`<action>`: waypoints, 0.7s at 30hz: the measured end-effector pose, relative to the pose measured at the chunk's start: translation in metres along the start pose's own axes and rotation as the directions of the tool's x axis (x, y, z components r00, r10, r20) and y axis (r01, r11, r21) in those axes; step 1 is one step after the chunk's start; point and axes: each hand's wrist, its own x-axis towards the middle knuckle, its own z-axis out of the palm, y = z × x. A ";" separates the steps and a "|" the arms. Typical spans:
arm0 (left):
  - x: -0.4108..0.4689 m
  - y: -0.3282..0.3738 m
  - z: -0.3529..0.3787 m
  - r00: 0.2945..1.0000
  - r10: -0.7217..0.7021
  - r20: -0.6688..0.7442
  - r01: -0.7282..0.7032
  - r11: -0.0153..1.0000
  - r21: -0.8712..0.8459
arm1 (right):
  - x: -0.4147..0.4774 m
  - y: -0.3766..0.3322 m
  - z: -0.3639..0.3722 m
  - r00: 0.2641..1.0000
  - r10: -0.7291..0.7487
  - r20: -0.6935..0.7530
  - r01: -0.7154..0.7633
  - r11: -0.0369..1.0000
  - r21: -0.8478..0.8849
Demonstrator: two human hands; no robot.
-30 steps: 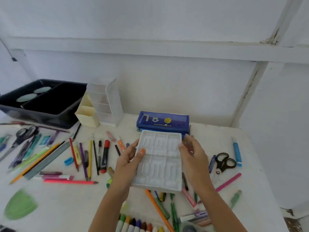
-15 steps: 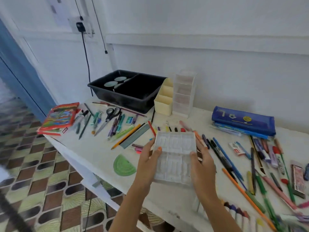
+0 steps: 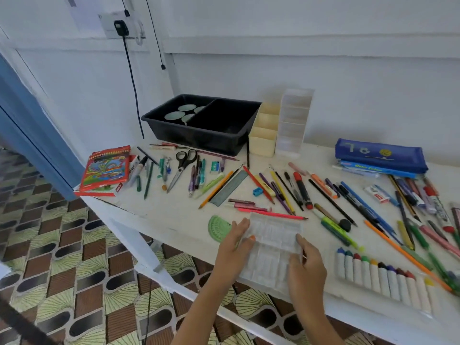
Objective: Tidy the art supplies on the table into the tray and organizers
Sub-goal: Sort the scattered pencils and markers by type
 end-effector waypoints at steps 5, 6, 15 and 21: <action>0.012 -0.013 0.003 0.997 0.014 0.073 -0.019 0.998 0.065 | 0.000 0.017 0.007 0.997 -0.054 -0.055 0.047 0.991 -0.129; 0.015 -0.015 0.005 0.996 0.026 0.089 -0.033 0.996 0.086 | 0.001 0.018 0.008 0.995 -0.065 -0.070 0.054 0.986 -0.157; 0.036 -0.013 0.021 0.980 0.152 0.132 -0.186 0.936 0.300 | 0.027 0.039 0.010 0.972 -0.231 -0.037 0.198 0.897 -0.394; 0.035 -0.012 0.034 0.913 0.337 0.230 -0.401 0.637 0.658 | 0.035 0.044 0.015 0.955 -0.297 -0.019 0.251 0.839 -0.483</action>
